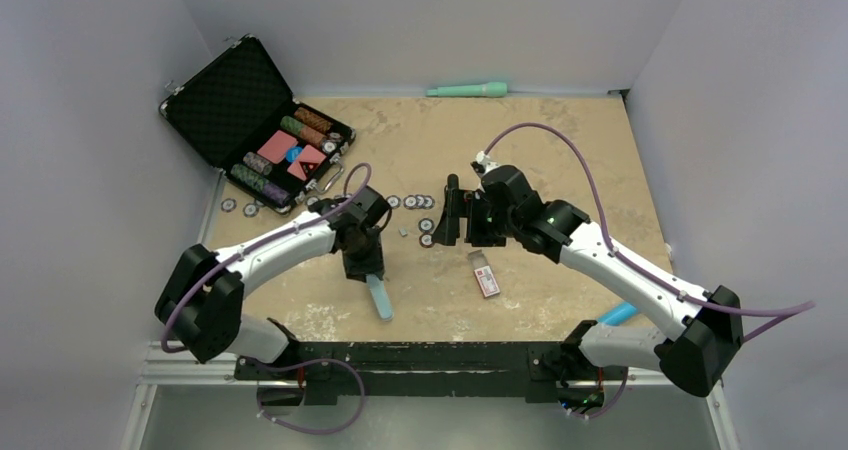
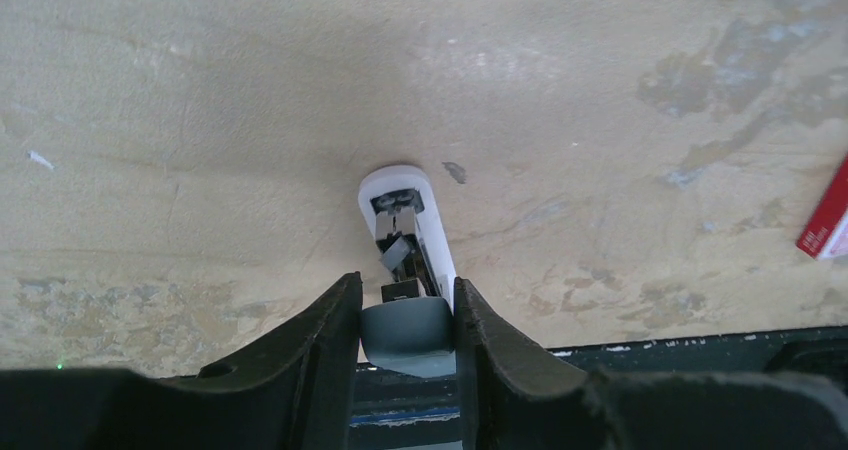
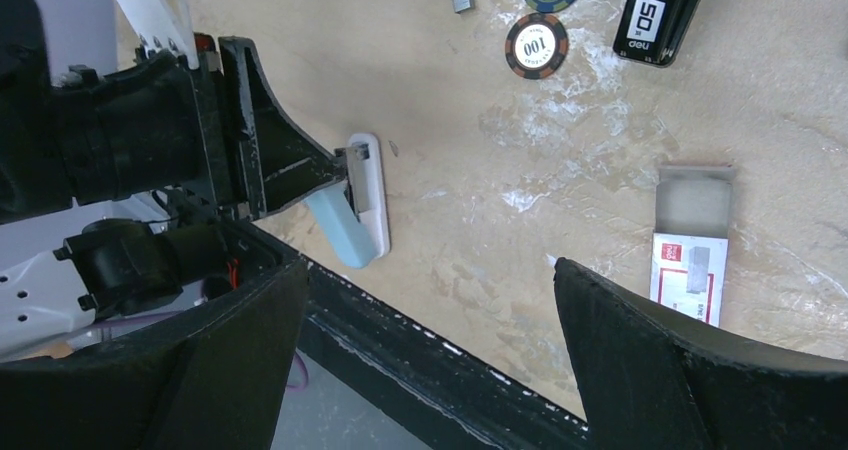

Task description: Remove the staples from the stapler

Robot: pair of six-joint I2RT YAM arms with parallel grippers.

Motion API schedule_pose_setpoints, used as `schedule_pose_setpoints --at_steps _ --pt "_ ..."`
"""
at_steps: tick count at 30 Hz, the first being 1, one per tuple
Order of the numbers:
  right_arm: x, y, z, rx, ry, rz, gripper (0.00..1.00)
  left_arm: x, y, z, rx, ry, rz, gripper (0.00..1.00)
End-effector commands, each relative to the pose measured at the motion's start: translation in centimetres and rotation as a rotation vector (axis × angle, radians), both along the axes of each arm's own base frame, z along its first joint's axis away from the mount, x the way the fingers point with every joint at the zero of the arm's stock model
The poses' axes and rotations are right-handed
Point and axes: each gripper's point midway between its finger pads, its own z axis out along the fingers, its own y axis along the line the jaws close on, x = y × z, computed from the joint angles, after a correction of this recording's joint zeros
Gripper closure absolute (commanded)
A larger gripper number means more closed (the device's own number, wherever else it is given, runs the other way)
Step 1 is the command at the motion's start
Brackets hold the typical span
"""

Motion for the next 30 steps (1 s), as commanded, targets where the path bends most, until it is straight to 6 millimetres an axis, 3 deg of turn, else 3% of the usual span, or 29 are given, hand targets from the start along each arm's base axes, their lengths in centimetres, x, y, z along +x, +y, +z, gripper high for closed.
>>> schedule_pose_setpoints --at_steps 1,9,16,22,27,30 --pt "0.3 1.4 2.7 0.067 -0.061 0.052 0.03 2.3 -2.8 4.9 -0.149 -0.183 -0.169 1.00" --pt "2.0 2.4 4.4 0.065 -0.103 0.061 0.02 3.8 -4.6 11.6 -0.242 -0.331 -0.382 1.00" --pt "3.7 3.5 6.6 0.092 -0.161 0.049 0.01 5.9 -2.6 16.5 -0.154 -0.476 -0.409 1.00" --pt "4.0 4.5 11.7 0.247 -0.312 0.085 0.01 5.6 -3.3 22.6 -0.324 -0.553 -0.472 1.00" --pt "2.4 5.3 17.2 0.437 -0.427 0.201 0.01 5.5 -4.5 26.6 -0.461 -0.608 -0.506 1.00" --pt "1.7 4.7 19.3 0.530 -0.473 0.273 0.01 4.9 -5.6 29.0 -0.552 -0.645 -0.548 1.00"
